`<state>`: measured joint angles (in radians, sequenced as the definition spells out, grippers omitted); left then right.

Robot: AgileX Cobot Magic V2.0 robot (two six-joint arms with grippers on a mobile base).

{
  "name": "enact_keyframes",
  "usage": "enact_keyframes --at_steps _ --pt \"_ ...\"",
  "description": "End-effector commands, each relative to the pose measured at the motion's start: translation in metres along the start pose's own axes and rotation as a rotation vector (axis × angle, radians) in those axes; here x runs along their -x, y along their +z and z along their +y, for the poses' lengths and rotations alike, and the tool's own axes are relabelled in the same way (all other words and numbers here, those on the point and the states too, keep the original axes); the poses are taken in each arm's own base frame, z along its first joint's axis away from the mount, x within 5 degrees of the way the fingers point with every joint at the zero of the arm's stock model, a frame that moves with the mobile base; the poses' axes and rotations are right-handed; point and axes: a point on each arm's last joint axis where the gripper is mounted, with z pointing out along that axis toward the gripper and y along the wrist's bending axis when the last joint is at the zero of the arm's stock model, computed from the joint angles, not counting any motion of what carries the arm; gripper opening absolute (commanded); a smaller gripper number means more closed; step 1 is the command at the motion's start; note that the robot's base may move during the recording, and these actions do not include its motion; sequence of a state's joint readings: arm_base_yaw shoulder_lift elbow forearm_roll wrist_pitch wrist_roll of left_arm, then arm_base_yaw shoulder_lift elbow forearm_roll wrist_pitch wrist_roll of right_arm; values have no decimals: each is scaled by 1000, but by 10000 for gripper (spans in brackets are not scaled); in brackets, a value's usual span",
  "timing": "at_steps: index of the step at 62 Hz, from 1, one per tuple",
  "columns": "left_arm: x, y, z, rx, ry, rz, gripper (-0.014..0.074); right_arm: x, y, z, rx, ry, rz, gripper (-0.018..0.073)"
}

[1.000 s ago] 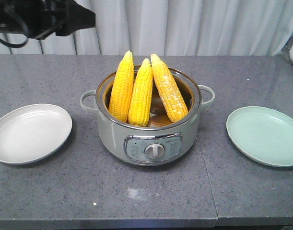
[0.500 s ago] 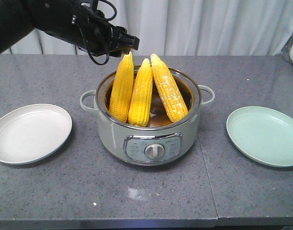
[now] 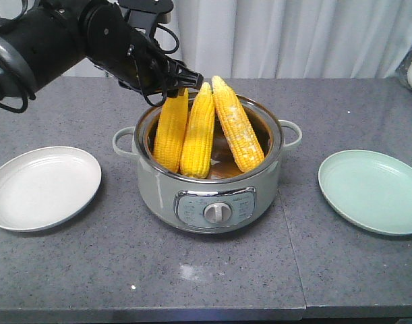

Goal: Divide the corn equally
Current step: 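Reach the left gripper into the pot and grasp a corn cob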

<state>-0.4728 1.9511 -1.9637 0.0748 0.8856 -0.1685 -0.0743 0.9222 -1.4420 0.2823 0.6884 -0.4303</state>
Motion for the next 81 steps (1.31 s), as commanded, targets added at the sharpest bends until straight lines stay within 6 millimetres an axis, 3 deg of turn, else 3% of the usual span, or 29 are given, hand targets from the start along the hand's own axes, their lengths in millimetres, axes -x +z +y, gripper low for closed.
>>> enact_keyframes --at_steps 1,18,39,51,59,72,81 --pt "21 -37 -5 -27 -12 -148 429 12 -4 -4 -37 -6 -85 -6" --pt "18 -25 -4 -17 -4 -125 489 12 -4 -4 -37 -6 -85 -6" --pt "10 3 -6 -19 -8 -72 490 12 -4 -4 -41 -12 -84 -6" --pt "9 4 -7 -26 -13 -72 468 12 -4 -4 -44 -15 -83 -6" --pt "9 4 -8 -38 -21 -72 354 11 -2 -5 -42 -14 -78 -6" --pt "10 2 -10 -57 -38 -71 -2 11 -2 -5 -42 -14 -77 -6" --pt "13 -9 -9 -61 -34 -94 -8 11 -2 -5 -42 -14 -77 -6"
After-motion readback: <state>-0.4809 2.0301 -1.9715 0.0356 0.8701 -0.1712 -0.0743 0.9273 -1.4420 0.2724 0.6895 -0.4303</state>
